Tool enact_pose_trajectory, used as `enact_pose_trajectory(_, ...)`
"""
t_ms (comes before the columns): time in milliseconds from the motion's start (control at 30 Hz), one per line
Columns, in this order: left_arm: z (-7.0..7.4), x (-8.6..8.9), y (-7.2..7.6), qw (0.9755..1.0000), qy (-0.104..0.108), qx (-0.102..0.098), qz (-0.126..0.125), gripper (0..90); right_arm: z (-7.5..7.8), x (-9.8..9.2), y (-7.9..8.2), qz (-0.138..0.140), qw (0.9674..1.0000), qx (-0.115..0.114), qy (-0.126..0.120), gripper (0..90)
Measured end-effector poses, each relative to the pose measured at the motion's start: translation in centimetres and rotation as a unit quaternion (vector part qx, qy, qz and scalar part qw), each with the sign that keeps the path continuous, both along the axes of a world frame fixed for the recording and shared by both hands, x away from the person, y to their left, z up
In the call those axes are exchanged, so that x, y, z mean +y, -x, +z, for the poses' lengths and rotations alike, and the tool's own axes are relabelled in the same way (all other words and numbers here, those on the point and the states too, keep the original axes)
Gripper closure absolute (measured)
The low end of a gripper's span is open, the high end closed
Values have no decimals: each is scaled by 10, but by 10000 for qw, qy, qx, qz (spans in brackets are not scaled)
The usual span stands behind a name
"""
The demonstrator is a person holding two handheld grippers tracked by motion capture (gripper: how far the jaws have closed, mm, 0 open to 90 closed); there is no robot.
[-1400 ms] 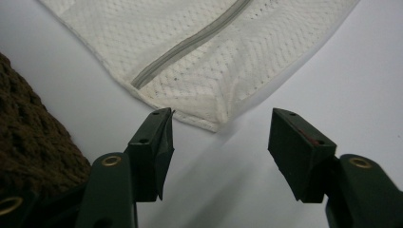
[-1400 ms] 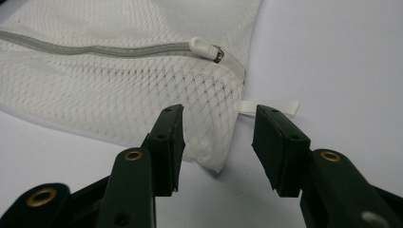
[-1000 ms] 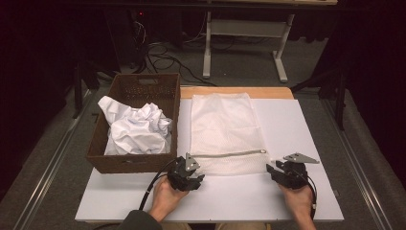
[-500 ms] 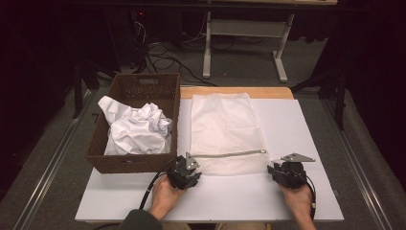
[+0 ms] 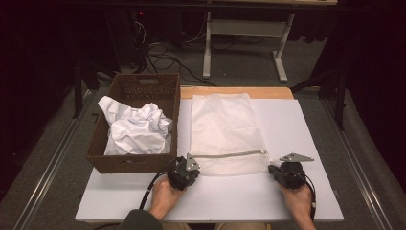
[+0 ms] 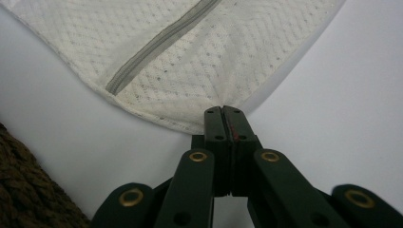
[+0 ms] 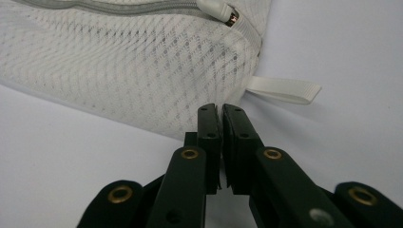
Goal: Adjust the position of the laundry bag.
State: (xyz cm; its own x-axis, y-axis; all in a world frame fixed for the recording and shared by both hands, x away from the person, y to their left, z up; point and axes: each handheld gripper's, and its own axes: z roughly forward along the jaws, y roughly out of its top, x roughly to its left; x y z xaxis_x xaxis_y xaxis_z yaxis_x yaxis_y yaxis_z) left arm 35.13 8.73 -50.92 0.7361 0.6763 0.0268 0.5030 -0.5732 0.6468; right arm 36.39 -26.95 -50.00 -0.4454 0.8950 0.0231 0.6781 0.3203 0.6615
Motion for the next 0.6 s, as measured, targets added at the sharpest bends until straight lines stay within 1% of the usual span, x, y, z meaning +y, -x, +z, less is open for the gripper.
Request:
enact_pose_trajectory(67,1,1,0,10000,12,20,-11,897,1,1,2,29,10000,31,28,871)
enact_pose_trajectory(100,0,2,0,10000,58,45,-25,897,1,2,3,57,10000,38,51,873)
enact_pose_trajectory(200,0,2,1,10000,56,61,-50,898,2,4,5,121,9998,51,126,874)
enact_pose_trajectory(333,2,2,4,9999,25,110,-121,898,4,5,9,176,9998,72,116,875)
enact_pose_trajectory(600,3,6,10,9997,5,177,-148,898,5,7,16,300,9994,123,108,875)
